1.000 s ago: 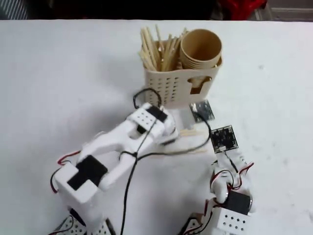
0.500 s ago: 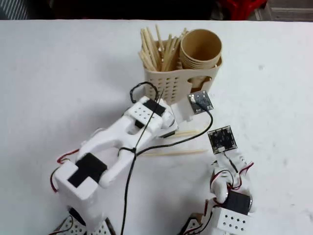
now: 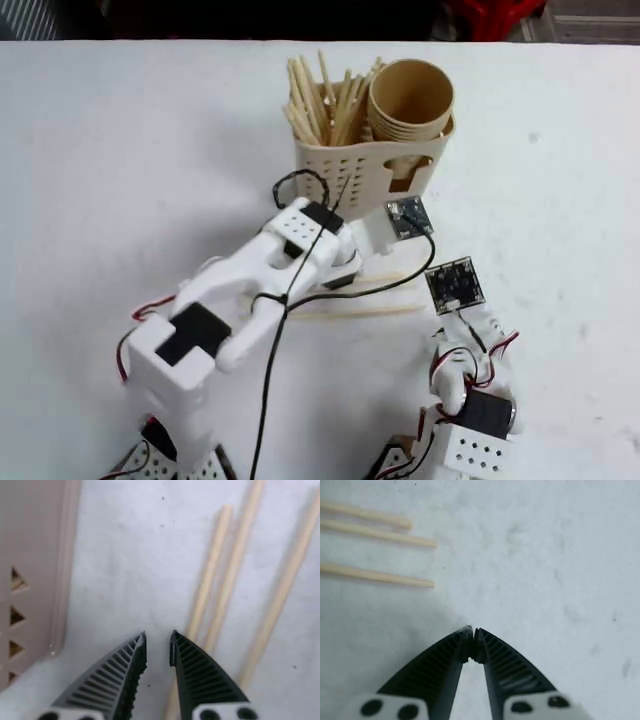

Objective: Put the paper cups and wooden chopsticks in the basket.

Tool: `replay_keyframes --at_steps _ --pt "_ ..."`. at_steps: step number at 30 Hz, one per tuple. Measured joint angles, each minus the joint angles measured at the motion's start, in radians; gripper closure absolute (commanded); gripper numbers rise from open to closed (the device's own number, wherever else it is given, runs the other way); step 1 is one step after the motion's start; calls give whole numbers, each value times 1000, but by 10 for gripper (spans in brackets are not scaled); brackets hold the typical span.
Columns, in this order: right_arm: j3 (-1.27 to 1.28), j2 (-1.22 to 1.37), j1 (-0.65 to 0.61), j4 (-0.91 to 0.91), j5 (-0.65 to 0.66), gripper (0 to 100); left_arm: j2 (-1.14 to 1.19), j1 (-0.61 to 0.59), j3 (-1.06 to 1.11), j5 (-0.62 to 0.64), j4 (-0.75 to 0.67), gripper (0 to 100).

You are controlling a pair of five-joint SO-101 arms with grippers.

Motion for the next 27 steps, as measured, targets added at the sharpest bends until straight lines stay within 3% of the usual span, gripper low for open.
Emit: replay_keyframes --at_steps 11,20,27 --pt "0 0 0 0 0 981 -146 3 68 0 63 895" --pt "0 0 0 0 0 981 -126 12 132 0 -21 897" --pt "0 0 0 0 0 981 -3 12 37 0 -6 898"
